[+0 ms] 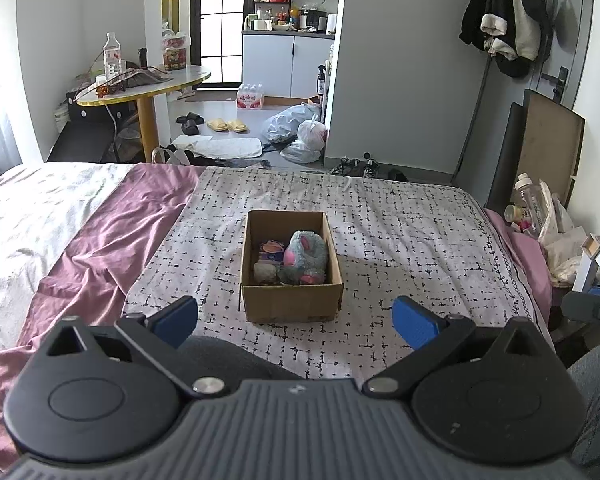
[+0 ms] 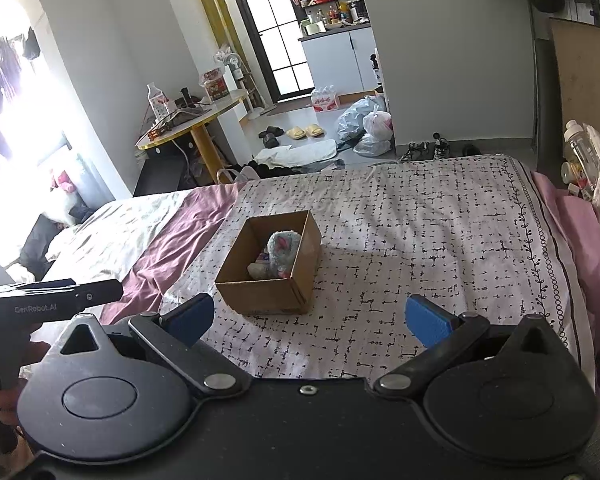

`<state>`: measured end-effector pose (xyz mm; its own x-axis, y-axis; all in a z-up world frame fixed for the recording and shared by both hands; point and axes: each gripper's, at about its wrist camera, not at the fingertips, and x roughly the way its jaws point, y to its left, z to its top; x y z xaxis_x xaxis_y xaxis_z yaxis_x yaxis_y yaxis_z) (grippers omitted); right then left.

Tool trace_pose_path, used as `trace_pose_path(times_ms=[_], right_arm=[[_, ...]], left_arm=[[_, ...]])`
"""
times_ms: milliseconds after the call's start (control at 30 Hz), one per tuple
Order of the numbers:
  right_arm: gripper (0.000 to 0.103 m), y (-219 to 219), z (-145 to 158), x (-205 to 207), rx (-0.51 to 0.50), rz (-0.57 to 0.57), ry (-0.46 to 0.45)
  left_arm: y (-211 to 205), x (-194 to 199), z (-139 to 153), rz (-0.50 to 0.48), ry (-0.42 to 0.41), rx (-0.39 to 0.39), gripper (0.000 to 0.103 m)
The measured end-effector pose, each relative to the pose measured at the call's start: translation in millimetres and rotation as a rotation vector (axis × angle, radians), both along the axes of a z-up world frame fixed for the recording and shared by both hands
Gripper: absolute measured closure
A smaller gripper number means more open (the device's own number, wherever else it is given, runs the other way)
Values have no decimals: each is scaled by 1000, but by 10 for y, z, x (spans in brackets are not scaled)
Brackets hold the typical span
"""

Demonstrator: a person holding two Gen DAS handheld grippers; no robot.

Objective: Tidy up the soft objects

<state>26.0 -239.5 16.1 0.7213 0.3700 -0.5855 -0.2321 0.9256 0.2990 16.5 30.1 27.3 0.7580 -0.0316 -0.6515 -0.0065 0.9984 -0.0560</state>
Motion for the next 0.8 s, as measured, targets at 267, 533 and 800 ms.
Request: trace_pose_path(times_ms=[267, 533, 800], right_arm=[[0, -10, -10, 10, -4, -8, 5], [0, -19, -14, 10, -1, -11, 5], [0, -49, -29, 19, 8, -12, 5]], left_arm=[[10, 0, 3, -4, -2, -3, 0], [14, 4, 22, -7, -10, -15, 0], [-21, 32, -18, -17, -5, -17, 0]])
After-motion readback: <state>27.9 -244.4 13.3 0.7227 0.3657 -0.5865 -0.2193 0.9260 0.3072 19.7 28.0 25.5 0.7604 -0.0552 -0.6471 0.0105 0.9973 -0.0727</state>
